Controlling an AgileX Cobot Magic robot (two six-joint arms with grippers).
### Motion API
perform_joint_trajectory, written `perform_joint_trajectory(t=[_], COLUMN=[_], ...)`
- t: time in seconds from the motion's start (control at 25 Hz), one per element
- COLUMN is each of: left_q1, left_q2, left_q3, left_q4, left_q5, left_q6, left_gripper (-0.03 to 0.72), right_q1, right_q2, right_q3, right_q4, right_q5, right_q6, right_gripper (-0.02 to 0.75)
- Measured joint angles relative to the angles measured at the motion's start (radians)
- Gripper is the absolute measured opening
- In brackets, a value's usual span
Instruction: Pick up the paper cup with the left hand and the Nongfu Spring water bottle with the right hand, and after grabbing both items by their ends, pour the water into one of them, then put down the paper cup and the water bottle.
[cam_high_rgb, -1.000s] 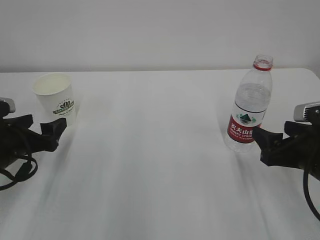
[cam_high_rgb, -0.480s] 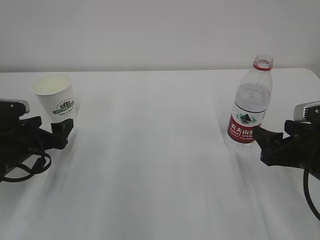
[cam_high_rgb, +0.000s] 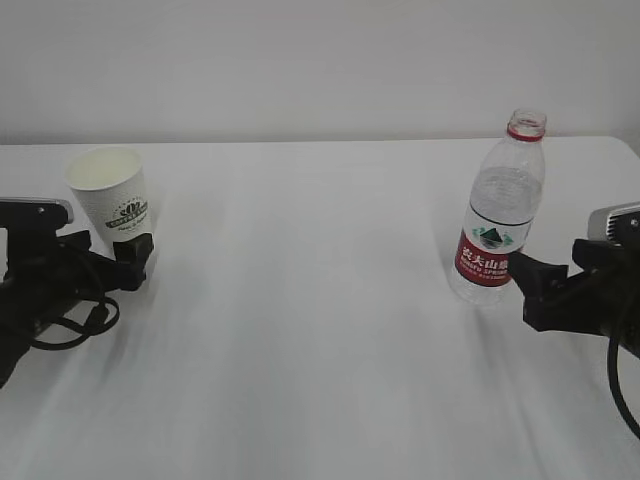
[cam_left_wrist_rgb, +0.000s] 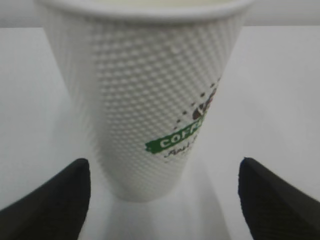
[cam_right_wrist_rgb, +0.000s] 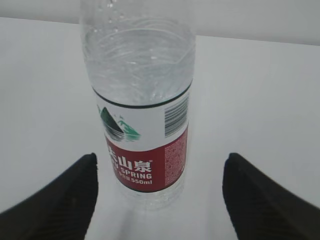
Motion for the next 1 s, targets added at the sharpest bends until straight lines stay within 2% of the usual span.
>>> perform_joint_trajectory(t=[0.72, 1.0], left_q1=[0.0, 0.019], left_q2=[0.052, 0.061], left_q3=[-0.135, -0.197], left_q4=[-0.022, -0.022], left_q5=[0.002, 0.097], left_q6=[0.0, 0.0], left_gripper=[0.687, 0.686], right_q1=[0.0, 0.0], right_q2=[0.0, 0.0], right_q3=[0.0, 0.0], right_q4=[0.002, 0.002], right_q5=[0.0, 0.0], right_q6=[-0.005, -0.005], right_gripper=[0.59, 0.59])
